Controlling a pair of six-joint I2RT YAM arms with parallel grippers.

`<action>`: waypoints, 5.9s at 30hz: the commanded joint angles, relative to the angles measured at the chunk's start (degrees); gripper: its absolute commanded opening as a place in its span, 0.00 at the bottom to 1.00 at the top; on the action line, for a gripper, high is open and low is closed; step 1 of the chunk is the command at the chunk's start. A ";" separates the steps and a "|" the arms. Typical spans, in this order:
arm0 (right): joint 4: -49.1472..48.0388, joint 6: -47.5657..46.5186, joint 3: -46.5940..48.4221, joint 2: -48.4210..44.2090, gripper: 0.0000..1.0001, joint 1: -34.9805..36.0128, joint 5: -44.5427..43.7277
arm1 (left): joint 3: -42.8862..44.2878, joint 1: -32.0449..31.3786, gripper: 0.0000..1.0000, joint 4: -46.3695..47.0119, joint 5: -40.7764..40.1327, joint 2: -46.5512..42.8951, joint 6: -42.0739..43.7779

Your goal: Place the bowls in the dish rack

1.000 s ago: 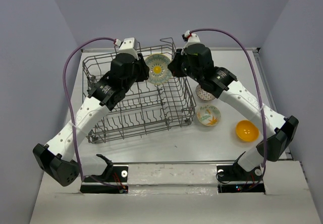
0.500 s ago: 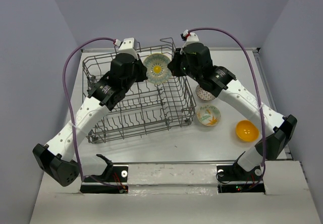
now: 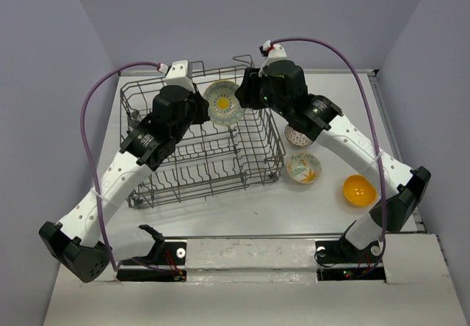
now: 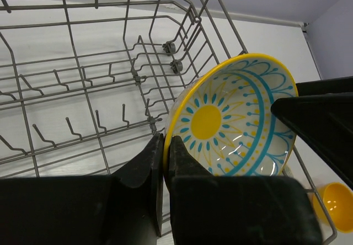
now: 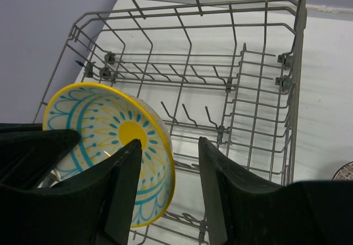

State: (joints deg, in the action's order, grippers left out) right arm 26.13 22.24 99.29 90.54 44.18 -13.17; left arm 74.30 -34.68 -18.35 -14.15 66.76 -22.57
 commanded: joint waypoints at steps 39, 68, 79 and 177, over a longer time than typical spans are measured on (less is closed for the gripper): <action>0.59 0.00 -14.65 -11.79 0.68 0.73 -16.63 | 21.24 19.12 0.00 -28.32 -59.23 27.88 2.00; -2.40 0.52 -17.28 -13.11 0.69 0.73 -15.66 | 6.12 19.65 0.00 0.42 -65.21 30.27 30.47; -2.58 0.61 -18.25 -13.64 0.70 0.73 -16.89 | 5.59 16.84 0.00 7.17 -66.62 32.46 37.14; -3.10 0.00 -17.81 -15.39 0.71 0.73 -17.07 | 22.99 12.09 0.61 -18.56 -54.59 33.88 16.69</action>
State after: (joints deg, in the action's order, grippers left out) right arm 26.11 22.28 79.77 77.58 44.36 -29.12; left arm 93.49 -21.41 -30.06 -72.34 106.45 3.22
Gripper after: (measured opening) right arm 0.714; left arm 0.604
